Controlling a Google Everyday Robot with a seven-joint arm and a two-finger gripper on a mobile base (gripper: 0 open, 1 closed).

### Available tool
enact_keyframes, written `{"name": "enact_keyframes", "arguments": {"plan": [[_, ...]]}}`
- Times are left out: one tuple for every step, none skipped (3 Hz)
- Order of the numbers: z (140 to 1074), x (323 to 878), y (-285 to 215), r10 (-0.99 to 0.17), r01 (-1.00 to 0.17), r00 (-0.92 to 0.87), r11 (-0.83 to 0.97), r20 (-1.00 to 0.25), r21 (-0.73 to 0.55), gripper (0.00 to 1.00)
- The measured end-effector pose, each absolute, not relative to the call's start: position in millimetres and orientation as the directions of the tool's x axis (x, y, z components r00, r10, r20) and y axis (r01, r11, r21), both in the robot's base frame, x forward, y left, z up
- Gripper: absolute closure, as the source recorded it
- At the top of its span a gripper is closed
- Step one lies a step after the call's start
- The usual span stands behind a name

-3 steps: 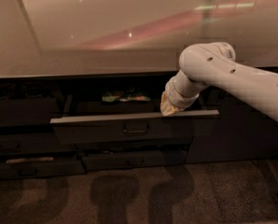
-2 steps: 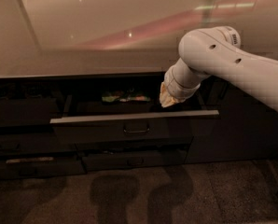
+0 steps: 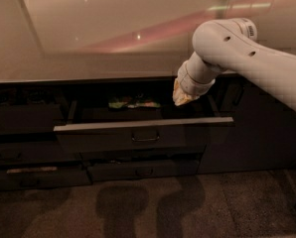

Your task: Open top drawer

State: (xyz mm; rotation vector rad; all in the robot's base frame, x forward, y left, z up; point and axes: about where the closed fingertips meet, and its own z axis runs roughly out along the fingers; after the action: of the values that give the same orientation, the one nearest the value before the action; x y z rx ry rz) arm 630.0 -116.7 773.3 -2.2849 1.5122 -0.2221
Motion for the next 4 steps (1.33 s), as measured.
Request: {"name": "enact_keyframes", "arguments": {"plan": [[744.2,635.8,-124.8,-0.912,-0.876,0.388,-0.321,-0.131,-0.36,1.0],[701.3,640.4,-133.5,-0.912,-0.903,0.375,-0.319,-0.165,-0.287,1.0],[676.6,642.3,-137.9,-0.911,-0.915,0.37,-0.324,-0.18,-0.241,1.0],[675.6,642.3,-137.8,-0.911,-0.915,0.37,-0.324,-0.181,-0.24,1.0]]}}
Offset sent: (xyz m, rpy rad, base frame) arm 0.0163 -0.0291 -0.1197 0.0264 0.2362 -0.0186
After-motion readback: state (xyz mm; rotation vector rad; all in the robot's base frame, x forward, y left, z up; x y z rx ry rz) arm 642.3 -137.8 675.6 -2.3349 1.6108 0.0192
